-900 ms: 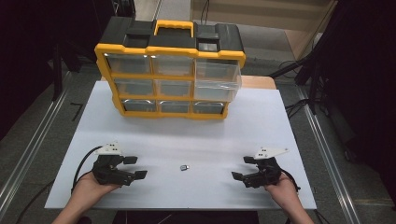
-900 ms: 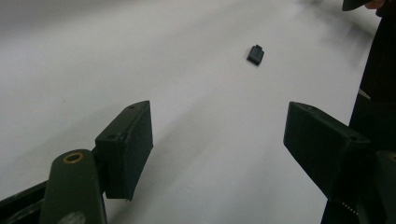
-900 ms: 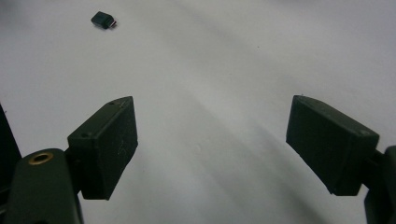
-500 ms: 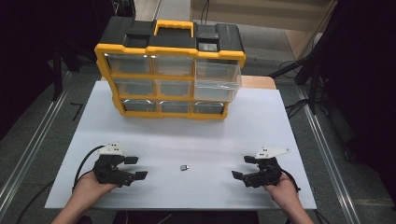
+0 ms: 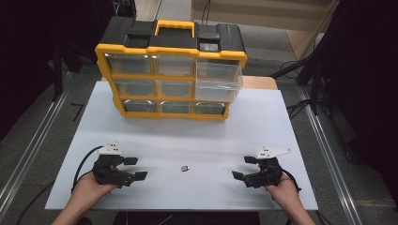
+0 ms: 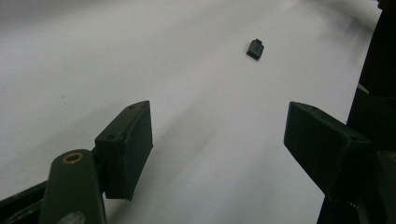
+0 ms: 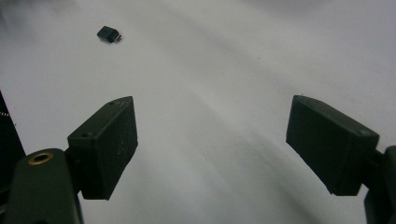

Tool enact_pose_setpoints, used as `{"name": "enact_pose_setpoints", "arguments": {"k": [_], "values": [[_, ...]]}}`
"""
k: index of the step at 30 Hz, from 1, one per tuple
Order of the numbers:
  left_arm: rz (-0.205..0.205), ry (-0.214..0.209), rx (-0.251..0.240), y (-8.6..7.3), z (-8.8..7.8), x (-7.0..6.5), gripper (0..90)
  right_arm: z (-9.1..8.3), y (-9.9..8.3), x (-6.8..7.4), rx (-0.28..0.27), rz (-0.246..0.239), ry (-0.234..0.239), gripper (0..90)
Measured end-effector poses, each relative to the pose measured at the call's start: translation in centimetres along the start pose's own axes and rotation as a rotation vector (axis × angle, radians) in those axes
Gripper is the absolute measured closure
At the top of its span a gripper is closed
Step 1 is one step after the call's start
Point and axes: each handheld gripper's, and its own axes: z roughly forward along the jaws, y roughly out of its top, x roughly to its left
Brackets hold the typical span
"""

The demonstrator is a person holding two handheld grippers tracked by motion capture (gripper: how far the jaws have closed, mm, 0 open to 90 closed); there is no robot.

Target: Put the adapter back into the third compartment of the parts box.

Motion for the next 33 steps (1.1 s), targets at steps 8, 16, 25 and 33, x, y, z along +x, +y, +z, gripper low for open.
{"name": "enact_pose_setpoints", "arguments": {"k": [8, 16, 25, 33], "values": [[-0.004, -0.002, 0.004, 0.07, -0.06, -0.04, 25.0, 0.03, -0.03, 0.04, 0.006, -0.01, 0.002, 14.8], [0.001, 0.008, 0.014, 0.08, -0.02, -0.09, 25.1, 0.04, 0.0, 0.13, 0.01, -0.009, 0.005, 14.8], [-0.003, 0.003, 0.009, 0.1, -0.1, -0.13, 25.2, 0.07, 0.01, 0.12, 0.013, -0.007, 0.002, 14.9], [0.003, 0.005, 0.012, 0.16, -0.11, -0.18, 25.2, 0.11, 0.01, 0.05, 0.017, -0.003, -0.004, 14.9]]}}
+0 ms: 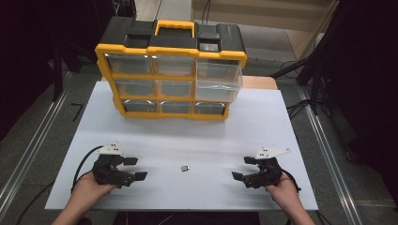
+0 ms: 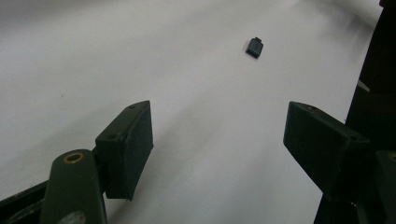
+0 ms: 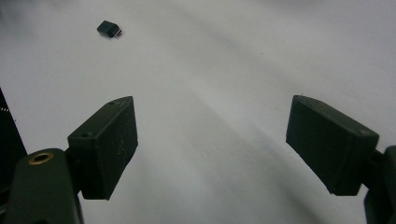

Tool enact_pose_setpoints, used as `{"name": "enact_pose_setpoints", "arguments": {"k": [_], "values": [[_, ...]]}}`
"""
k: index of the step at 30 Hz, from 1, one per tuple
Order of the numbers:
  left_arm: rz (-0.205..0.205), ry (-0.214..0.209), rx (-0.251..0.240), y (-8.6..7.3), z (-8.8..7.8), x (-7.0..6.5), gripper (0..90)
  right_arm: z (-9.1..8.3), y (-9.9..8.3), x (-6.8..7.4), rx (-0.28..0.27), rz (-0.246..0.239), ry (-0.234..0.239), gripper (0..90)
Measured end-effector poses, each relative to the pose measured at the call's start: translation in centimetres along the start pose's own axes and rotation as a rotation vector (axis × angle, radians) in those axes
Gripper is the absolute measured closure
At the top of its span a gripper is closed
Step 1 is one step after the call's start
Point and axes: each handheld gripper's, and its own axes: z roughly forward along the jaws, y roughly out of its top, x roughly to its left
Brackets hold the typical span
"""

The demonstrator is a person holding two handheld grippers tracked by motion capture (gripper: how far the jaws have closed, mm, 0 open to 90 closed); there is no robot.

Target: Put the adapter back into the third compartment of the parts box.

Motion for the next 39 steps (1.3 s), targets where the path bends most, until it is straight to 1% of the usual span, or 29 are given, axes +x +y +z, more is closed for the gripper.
{"name": "enact_pose_setpoints", "arguments": {"k": [10, 15, 18, 20, 21, 22, 27, 29, 31, 33, 34, 37, 39], "values": [[0.005, -0.002, -0.002, 0.3, 0.1, -0.1, 25.2, 0.0, 0.0, 0.0, 0.001, 0.002, 0.002, 14.9], [0.016, -0.007, -0.005, 0.8, 0.3, -0.2, 25.1, 0.0, 0.0, 0.0, 0.002, 0.003, 0.001, 14.9], [0.036, -0.015, -0.004, 1.5, 0.5, -0.4, 25.1, 0.0, 0.0, 0.0, 0.001, 0.002, 0.001, 14.9], [0.048, -0.006, 0.002, 1.9, 0.6, -0.5, 25.1, 0.0, 0.0, 0.0, 0.001, 0.001, 0.002, 14.9], [0.048, -0.006, 0.002, 1.9, 0.6, -0.5, 25.1, 0.0, 0.0, 0.0, 0.001, 0.001, 0.002, 14.9], [0.056, -0.009, -0.002, 2.3, 0.7, -0.6, 25.1, 0.1, 0.0, 0.0, 0.004, -0.001, 0.004, 14.9], [0.067, -0.007, 0.002, 3.1, 0.9, -0.8, 25.1, 0.1, 0.1, 0.0, 0.007, -0.002, 0.007, 14.9], [0.074, -0.01, -0.001, 3.4, 1.0, -0.9, 25.1, 0.2, 0.1, 0.0, 0.006, -0.005, 0.01, 14.9], [0.08, -0.018, 0.008, 3.8, 1.3, -1.0, 25.2, 0.2, 0.1, 0.1, 0.008, -0.007, 0.008, 14.9], [0.08, -0.017, 0.009, 4.0, 1.4, -1.1, 25.2, 0.2, 0.1, 0.1, 0.009, -0.009, 0.006, 14.9], [0.077, -0.027, 0.012, 4.2, 1.4, -1.1, 25.2, 0.2, 0.1, 0.1, 0.009, -0.011, 0.008, 14.9], [0.083, -0.04, 0.021, 4.8, 1.7, -1.3, 25.2, 0.2, 0.2, 0.1, 0.009, -0.01, 0.01, 14.9], [0.09, -0.052, 0.016, 5.4, 2.1, -1.5, 25.2, 0.3, 0.2, 0.1, 0.012, -0.01, 0.011, 14.9]]}}
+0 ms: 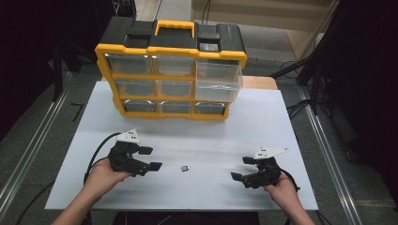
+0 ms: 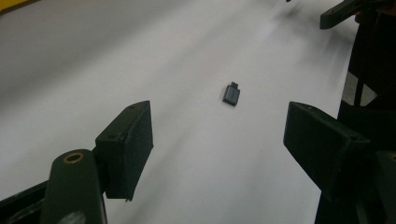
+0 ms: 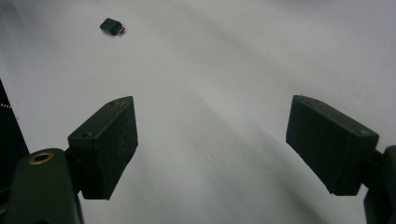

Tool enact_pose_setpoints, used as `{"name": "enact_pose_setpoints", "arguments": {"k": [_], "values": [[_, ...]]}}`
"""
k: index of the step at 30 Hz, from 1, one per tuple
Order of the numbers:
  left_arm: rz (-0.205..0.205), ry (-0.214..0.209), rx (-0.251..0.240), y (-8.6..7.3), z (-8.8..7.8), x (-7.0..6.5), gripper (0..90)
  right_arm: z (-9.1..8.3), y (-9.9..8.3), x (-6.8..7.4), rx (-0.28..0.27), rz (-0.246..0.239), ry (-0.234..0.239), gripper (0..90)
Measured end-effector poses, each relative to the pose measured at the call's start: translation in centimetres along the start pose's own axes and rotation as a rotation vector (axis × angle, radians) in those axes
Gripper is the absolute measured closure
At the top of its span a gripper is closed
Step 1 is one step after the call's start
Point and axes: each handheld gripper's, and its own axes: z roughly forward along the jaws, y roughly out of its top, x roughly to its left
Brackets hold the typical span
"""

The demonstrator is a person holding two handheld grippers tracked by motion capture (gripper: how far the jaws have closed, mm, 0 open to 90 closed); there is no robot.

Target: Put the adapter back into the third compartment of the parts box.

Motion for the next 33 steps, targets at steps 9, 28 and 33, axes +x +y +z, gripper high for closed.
{"name": "enact_pose_setpoints", "arguments": {"k": [9, 28, 33], "values": [[0.042, 0.004, 0.029, 1.7, 0.7, -0.3, 25.1, 0.0, 0.0, 0.0, 0.004, -0.001, 0.003, 14.9], [0.105, -0.026, 0.056, 4.6, 3.0, -1.0, 23.4, 0.1, -0.1, 0.0, 0.007, 0.006, 0.008, 14.9], [0.109, -0.049, 0.049, 5.3, 3.8, -1.1, 23.4, 0.1, -0.1, 0.0, 0.009, 0.006, 0.008, 14.9]]}}
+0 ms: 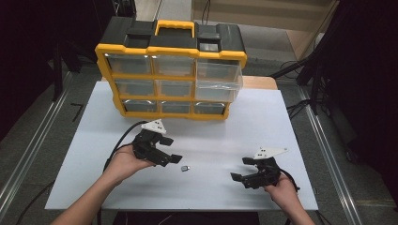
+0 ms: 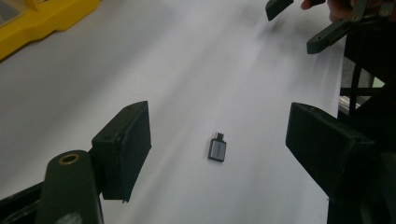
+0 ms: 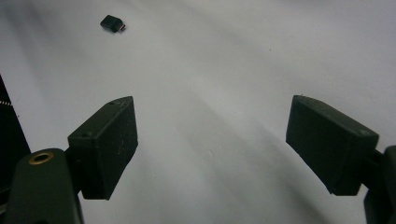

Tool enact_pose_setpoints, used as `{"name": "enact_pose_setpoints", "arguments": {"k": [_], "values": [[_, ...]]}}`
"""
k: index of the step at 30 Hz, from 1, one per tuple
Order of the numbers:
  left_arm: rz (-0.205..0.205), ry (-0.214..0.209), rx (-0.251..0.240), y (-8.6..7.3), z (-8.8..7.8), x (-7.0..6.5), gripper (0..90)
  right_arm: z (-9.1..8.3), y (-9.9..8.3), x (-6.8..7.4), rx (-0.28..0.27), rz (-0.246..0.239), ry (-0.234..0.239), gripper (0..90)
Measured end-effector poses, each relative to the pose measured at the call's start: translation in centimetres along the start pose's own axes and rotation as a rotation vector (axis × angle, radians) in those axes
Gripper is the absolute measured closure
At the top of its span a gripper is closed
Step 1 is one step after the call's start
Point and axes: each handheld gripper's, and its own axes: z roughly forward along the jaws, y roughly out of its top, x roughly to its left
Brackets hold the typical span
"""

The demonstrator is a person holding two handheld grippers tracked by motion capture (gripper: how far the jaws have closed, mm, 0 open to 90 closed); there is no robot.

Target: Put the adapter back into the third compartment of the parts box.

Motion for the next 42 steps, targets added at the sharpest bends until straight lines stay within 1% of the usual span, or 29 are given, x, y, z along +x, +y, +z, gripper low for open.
{"name": "enact_pose_setpoints", "arguments": {"k": [1, 2, 4, 7, 10, 12, 15, 16, 20, 23, 26, 27, 28, 30, 32, 38, 40, 41, 42], "values": [[0.0, 0.0, 0.0, 0.0, 0.0, 0.0, 23.4, 0.0, 0.0, 0.0, 0.0, 0.0, 0.0, 14.9], [0.011, 0.004, 0.001, 0.3, 0.4, -0.1, 23.4, 0.0, 0.0, 0.0, -0.001, -0.002, -0.001, 14.9], [0.014, 0.021, 0.003, 0.6, 0.7, -0.2, 23.4, 0.0, 0.0, 0.0, 0.001, 0.0, -0.001, 14.9], [0.008, 0.018, -0.001, 0.9, 1.2, -0.2, 23.5, 0.0, 0.0, 0.0, 0.001, -0.004, -0.001, 14.9], [0.027, 0.015, -0.002, 1.2, 1.8, -0.4, 23.6, 0.0, 0.0, 0.0, 0.002, -0.002, -0.002, 14.9], [0.026, 0.016, -0.008, 1.3, 1.9, -0.5, 23.9, 0.0, 0.0, 0.0, 0.002, -0.002, -0.002, 14.9], [0.037, 0.013, -0.014, 1.4, 2.2, -0.5, 24.1, 0.0, 0.0, 0.0, 0.002, -0.001, -0.002, 14.9], [0.043, 0.02, -0.018, 1.4, 2.3, -0.6, 24.1, 0.0, -0.1, 0.0, 0.002, -0.002, -0.002, 14.9], [0.045, 0.018, -0.036, 1.1, 2.5, -0.6, 24.1, -0.1, -0.1, 0.0, 0.003, -0.002, -0.004, 14.9], [0.052, 0.021, -0.023, 0.9, 2.8, -0.7, 24.2, -0.1, -0.1, 0.0, 0.004, -0.002, -0.003, 14.9], [0.046, 0.021, -0.019, 0.7, 3.0, -0.7, 24.3, 0.0, -0.1, 0.0, 0.004, -0.003, -0.004, 14.9], [0.053, 0.032, -0.006, 0.6, 3.2, -0.8, 24.4, -0.1, -0.1, 0.0, 0.005, -0.003, -0.003, 14.9], [0.059, 0.033, -0.002, 0.5, 3.3, -0.8, 24.4, 0.0, -0.1, 0.1, 0.004, -0.003, -0.003, 14.9], [0.053, 0.024, -0.01, 0.2, 3.5, -0.9, 25.7, -0.1, -0.1, 0.1, 0.005, -0.002, -0.003, 14.9], [0.055, 0.031, 0.002, 0.0, 3.7, -0.9, 25.9, -0.1, -0.2, 0.1, 0.006, -0.002, -0.005, 14.9], [0.053, 0.032, 0.014, -0.5, 4.1, -0.8, 25.9, -0.1, -0.2, 0.1, 0.009, -0.006, -0.005, 14.9], [0.059, 0.039, 0.018, -0.5, 4.3, -0.8, 26.5, 0.0, -0.2, 0.1, 0.012, -0.009, -0.004, 14.9], [0.064, 0.039, 0.03, -0.6, 4.4, -0.7, 26.7, 0.0, -0.2, 0.1, 0.013, -0.01, -0.003, 14.9], [0.068, 0.042, 0.032, -0.7, 4.4, -0.7, 26.7, 0.0, -0.2, 0.1, 0.014, -0.01, -0.003, 14.9]]}}
